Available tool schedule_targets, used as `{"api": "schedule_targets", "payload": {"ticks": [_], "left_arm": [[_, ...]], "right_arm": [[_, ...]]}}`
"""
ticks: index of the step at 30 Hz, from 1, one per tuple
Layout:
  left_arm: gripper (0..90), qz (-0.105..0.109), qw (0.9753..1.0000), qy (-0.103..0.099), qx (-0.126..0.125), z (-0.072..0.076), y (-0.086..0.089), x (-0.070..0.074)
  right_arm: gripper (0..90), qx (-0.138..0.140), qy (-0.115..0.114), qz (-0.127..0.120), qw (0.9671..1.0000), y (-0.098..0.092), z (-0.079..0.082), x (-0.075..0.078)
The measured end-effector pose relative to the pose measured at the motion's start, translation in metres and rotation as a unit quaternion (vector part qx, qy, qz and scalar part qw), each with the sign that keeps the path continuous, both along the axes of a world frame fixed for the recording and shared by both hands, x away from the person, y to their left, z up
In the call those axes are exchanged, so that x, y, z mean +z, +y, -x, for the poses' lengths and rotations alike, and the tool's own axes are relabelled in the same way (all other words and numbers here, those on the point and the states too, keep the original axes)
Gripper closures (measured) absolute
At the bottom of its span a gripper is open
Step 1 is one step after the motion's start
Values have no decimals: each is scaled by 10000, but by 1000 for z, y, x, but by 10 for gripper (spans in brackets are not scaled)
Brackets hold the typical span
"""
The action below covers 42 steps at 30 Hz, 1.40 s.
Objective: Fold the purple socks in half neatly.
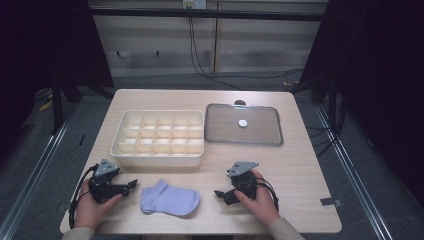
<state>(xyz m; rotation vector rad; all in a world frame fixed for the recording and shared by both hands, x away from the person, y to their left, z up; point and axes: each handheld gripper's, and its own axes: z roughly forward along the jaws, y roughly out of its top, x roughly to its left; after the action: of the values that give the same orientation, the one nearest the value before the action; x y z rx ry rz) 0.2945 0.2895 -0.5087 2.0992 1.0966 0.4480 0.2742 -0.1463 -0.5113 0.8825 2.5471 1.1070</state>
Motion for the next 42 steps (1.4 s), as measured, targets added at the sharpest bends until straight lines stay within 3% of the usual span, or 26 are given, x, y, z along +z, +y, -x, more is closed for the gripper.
{"api": "schedule_targets", "payload": {"ticks": [20,25,26,31,32,34,35,37,38,39,40,42], "left_arm": [[164,-15,10000,6,-34,4,0,0],[211,-114,9998,123,-50,6,-1,4],[242,-150,9994,279,-107,7,-3,8],[266,-5,9992,376,-111,10,-7,19],[272,44,9990,418,-136,12,-10,23],[291,-15,9988,453,-193,14,-12,25],[296,26,9982,551,-230,16,-16,27],[313,82,9976,635,-247,17,-18,28],[325,87,9972,688,-267,18,-21,29],[333,87,9972,688,-267,18,-21,29],[345,44,9970,731,-263,20,-23,31],[359,158,9962,830,-235,21,-23,33]], "right_arm": [[127,70,-2,-3,10000,1,-1,0],[171,146,4,-8,9999,1,0,1],[231,196,26,-51,9998,1,1,3],[348,283,131,-166,9994,8,7,6],[426,424,60,-171,9989,12,11,8],[456,484,17,-164,9987,14,12,9],[556,597,39,-205,9980,17,16,10],[585,609,35,-199,9979,18,17,11],[660,791,54,-193,9967,23,21,12],[660,791,54,-193,9967,23,21,12],[727,882,90,-205,9958,26,22,12],[781,963,159,-242,9949,29,24,13]]}}
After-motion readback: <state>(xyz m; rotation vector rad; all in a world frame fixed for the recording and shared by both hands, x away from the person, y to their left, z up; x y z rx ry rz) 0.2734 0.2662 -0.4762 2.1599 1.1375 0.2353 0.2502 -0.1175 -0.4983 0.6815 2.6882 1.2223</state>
